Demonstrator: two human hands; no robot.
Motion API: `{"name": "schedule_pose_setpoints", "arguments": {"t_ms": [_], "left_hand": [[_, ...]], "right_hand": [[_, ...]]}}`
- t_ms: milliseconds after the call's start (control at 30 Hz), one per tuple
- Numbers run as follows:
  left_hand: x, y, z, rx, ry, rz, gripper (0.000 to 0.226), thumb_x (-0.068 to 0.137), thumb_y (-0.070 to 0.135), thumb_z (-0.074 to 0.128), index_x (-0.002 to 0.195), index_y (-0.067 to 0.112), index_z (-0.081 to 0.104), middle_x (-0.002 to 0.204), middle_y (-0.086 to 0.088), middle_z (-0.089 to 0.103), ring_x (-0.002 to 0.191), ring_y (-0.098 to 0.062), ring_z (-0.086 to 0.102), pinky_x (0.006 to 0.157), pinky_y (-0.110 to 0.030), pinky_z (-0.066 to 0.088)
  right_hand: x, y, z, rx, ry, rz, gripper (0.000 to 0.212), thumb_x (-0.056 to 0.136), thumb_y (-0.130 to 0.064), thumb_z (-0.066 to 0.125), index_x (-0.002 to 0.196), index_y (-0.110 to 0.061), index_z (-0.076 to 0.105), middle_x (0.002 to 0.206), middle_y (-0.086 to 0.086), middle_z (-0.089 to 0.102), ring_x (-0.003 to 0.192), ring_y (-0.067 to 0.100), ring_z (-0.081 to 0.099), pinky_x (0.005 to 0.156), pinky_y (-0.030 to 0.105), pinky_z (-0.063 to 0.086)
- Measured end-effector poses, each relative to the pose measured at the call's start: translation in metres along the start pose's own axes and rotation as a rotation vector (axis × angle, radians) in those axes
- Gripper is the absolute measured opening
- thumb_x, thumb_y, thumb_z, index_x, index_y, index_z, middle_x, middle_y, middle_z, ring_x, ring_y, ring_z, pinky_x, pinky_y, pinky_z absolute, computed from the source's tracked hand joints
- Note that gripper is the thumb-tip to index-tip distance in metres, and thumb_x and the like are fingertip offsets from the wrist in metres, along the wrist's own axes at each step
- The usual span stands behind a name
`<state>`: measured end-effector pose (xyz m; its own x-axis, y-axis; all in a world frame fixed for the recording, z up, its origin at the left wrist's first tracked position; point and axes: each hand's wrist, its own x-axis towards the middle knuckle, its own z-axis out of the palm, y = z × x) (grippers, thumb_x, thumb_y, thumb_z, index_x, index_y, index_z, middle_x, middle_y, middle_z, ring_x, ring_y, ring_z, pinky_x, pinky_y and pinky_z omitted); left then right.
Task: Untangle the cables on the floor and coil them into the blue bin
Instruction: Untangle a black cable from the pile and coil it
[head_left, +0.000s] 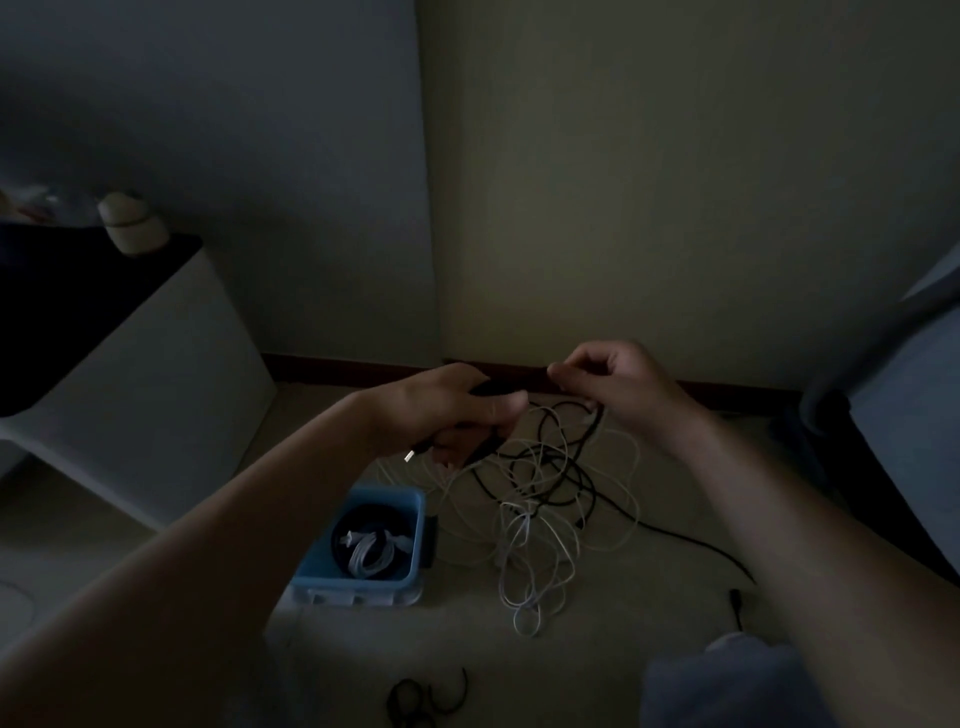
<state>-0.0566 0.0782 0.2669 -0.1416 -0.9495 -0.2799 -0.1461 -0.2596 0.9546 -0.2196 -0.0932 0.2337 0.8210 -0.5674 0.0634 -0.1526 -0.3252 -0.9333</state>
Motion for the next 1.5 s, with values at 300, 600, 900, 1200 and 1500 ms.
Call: {"name": "schedule_pose_setpoints", "arguments": {"t_ms": [300,600,900,1200,1500], "left_hand": [[-0.003,0.008,-0.009,-0.718,-0.076,0.104,0.041,0.099,0.042,0.03,0.074,0.019,0.054,0.046,0.01,0.018,0.039,-0.011,0.018,0.048,-0.024,0.038],[-0.004,0.008,-0.021,-1.129,0.239,0.343,0.04,0.103,0.045,0.028,0.076,0.022,0.046,0.042,0.009,0.028,0.04,-0.006,0.032,0.053,-0.022,0.041],[-0.017,0.01,-0.046,-1.28,0.579,0.488,0.045,0.106,0.045,0.028,0.076,0.018,0.047,0.05,0.01,0.036,0.045,-0.007,0.04,0.061,-0.022,0.041],[-0.004,0.0,-0.051,-0.913,0.971,0.383,0.036,0.106,0.035,0.041,0.076,0.015,0.046,0.06,-0.001,0.047,0.056,-0.02,0.052,0.059,-0.029,0.047],[0.02,-0.025,-0.026,-0.081,0.904,0.134,0.036,0.101,0.031,0.044,0.071,0.012,0.05,0.056,0.0,0.056,0.059,-0.023,0.055,0.07,-0.042,0.045]], "right_hand": [[0.004,0.018,0.024,0.057,-0.209,0.184,0.049,0.101,-0.049,0.043,0.069,-0.015,0.057,0.053,0.0,0.05,0.052,0.014,0.048,0.06,0.023,0.041],[0.001,0.021,0.04,-0.056,-0.361,0.317,0.045,0.094,-0.057,0.048,0.083,-0.013,0.053,0.052,-0.007,0.047,0.065,0.018,0.065,0.081,0.041,0.048],[0.003,0.019,0.032,0.028,-0.244,0.334,0.036,0.101,-0.03,0.051,0.069,-0.016,0.046,0.051,-0.003,0.037,0.045,0.011,0.036,0.051,0.025,0.035],[-0.011,-0.011,0.054,-0.269,-0.408,0.133,0.026,0.104,-0.021,0.042,0.097,-0.025,0.067,0.057,-0.013,0.053,0.057,0.005,0.047,0.061,0.023,0.038],[-0.017,-0.041,0.055,0.043,-0.306,-0.007,0.017,0.092,-0.026,0.062,0.097,-0.018,0.077,0.057,0.001,0.049,0.056,0.018,0.044,0.055,0.032,0.033]]}}
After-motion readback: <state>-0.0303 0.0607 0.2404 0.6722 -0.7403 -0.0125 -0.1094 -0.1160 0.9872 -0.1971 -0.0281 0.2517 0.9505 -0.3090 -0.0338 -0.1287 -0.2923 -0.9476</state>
